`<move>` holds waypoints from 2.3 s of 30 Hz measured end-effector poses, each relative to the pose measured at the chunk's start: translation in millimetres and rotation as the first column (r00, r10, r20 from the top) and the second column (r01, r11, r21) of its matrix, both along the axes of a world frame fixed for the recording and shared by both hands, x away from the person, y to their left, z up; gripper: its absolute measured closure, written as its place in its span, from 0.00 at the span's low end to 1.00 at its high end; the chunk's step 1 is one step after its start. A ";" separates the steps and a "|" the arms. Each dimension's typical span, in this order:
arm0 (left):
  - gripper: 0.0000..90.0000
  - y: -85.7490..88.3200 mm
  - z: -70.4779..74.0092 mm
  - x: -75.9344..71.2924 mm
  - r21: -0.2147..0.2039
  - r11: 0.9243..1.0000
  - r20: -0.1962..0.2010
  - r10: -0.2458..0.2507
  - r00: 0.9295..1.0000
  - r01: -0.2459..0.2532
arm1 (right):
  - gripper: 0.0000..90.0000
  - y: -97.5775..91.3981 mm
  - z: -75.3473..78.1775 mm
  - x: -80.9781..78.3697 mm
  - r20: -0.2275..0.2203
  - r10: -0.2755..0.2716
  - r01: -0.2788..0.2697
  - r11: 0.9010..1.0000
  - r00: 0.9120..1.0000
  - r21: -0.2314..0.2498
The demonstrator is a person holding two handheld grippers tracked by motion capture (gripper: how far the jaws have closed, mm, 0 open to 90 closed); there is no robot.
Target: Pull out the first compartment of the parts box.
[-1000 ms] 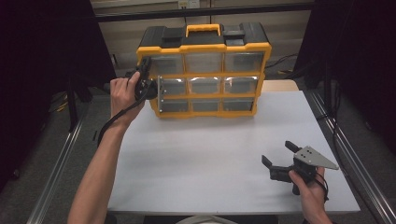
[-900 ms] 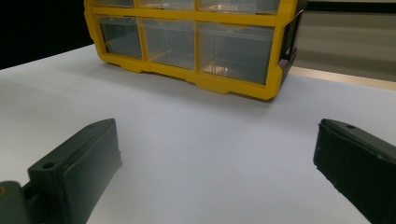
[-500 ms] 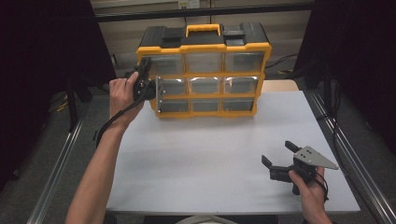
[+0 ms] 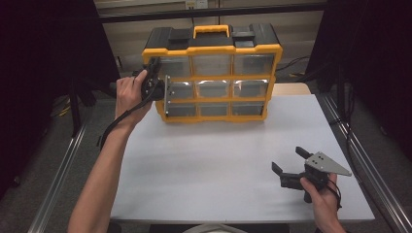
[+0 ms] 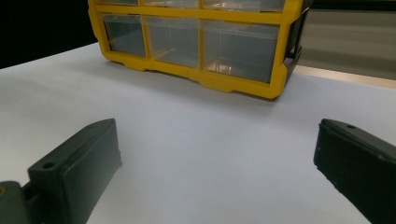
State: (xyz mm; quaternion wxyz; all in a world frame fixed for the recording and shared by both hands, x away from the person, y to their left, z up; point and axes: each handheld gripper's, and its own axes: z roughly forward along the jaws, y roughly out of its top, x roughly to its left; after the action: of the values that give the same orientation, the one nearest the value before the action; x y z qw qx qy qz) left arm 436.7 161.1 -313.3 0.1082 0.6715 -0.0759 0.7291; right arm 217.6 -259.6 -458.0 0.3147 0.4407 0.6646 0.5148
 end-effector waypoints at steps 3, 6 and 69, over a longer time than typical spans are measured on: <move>0.88 1.4 -0.2 -0.8 0.001 1.000 -0.004 0.012 1.000 -0.012 | 0.00 -0.1 0.2 -0.4 -0.001 0.002 -0.002 1.000 1.000 0.004; 0.89 1.5 -1.3 -0.2 0.000 1.000 0.002 0.004 1.000 -0.004 | 0.00 -0.4 0.3 -0.2 0.001 0.001 -0.001 1.000 1.000 0.004; 0.90 7.6 -6.3 -38.9 0.022 0.999 0.058 -0.039 0.998 0.038 | 0.00 -0.6 1.6 -2.3 0.016 -0.009 0.009 1.000 1.000 0.002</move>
State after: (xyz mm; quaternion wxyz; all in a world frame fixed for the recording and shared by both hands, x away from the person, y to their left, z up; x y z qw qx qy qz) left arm 397.8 168.7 -319.6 0.1131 0.6494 -0.0997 0.7454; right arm 215.4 -260.2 -456.4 0.3219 0.4398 0.6595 0.5176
